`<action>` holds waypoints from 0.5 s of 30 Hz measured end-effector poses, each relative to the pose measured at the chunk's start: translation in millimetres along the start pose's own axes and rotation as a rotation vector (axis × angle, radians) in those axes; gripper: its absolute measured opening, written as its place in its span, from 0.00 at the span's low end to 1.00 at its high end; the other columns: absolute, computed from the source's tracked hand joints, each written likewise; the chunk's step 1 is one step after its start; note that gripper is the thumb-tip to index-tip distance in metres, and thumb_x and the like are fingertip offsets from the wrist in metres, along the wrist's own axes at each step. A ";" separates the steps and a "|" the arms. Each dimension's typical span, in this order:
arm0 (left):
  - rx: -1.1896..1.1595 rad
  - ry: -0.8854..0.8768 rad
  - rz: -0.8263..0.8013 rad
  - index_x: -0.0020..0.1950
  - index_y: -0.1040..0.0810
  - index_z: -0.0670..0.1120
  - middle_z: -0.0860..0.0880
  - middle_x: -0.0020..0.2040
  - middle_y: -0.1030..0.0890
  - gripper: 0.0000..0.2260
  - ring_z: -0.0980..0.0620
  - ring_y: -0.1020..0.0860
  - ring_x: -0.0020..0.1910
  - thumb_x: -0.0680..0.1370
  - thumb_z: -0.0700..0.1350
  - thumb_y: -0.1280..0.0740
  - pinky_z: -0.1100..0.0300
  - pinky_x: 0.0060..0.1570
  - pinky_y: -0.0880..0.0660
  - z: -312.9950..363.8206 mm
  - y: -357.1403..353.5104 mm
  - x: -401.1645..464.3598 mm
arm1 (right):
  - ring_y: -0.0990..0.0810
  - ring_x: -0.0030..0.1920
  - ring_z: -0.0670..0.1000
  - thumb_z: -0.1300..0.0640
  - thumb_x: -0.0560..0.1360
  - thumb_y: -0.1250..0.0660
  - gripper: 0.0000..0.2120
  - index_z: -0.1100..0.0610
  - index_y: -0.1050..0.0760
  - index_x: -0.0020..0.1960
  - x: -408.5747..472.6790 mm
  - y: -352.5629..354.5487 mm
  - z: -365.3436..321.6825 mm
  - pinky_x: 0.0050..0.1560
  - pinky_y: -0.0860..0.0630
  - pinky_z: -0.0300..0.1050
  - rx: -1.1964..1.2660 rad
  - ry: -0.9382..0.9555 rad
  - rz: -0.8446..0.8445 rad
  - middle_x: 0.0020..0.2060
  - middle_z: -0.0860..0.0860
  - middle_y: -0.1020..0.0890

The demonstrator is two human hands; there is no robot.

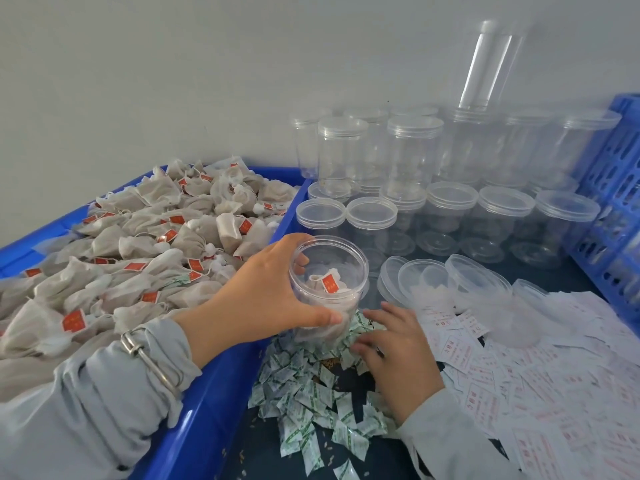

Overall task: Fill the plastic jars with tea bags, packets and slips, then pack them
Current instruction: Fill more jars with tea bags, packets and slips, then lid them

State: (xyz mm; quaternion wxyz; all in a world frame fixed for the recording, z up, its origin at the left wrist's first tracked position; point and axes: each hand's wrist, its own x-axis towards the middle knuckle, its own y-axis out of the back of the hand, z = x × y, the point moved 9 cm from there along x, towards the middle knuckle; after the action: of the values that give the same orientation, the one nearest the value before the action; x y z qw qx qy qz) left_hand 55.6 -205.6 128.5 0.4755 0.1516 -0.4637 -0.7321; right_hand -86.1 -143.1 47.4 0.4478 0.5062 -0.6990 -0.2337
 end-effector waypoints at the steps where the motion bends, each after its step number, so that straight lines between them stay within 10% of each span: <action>1: 0.001 0.002 -0.001 0.69 0.39 0.59 0.66 0.52 0.30 0.48 0.62 0.26 0.55 0.51 0.73 0.32 0.63 0.55 0.30 -0.5 -0.1 -0.3 | 0.25 0.60 0.59 0.63 0.65 0.23 0.03 0.59 0.15 0.38 -1.9 12.8 1.0 0.67 0.36 0.59 0.028 -0.005 0.120 0.51 0.55 0.17; 6: 0.056 -0.002 -0.075 0.69 0.40 0.61 0.64 0.55 0.28 0.48 0.65 0.28 0.54 0.52 0.73 0.32 0.68 0.52 0.33 -1.8 -6.3 -0.8 | 0.23 0.40 0.40 0.61 0.68 0.25 0.04 0.55 0.18 0.42 -11.5 63.4 10.5 0.47 0.31 0.27 0.295 -0.090 0.461 0.38 0.42 0.21; 15: 0.041 -0.035 -0.161 0.69 0.40 0.61 0.63 0.56 0.26 0.48 0.66 0.27 0.56 0.52 0.73 0.30 0.59 0.58 0.27 5.5 -13.3 -2.2 | 0.22 0.44 0.41 0.63 0.71 0.31 0.09 0.53 0.19 0.49 6.8 100.4 -51.7 0.48 0.27 0.30 0.434 0.169 0.475 0.42 0.45 0.19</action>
State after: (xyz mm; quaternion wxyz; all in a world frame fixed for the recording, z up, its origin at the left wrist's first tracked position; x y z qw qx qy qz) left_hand 45.7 -199.3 119.9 0.4038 0.1851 -0.4734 -0.7607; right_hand -92.1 -104.8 153.7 0.4278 0.4303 -0.7914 0.0746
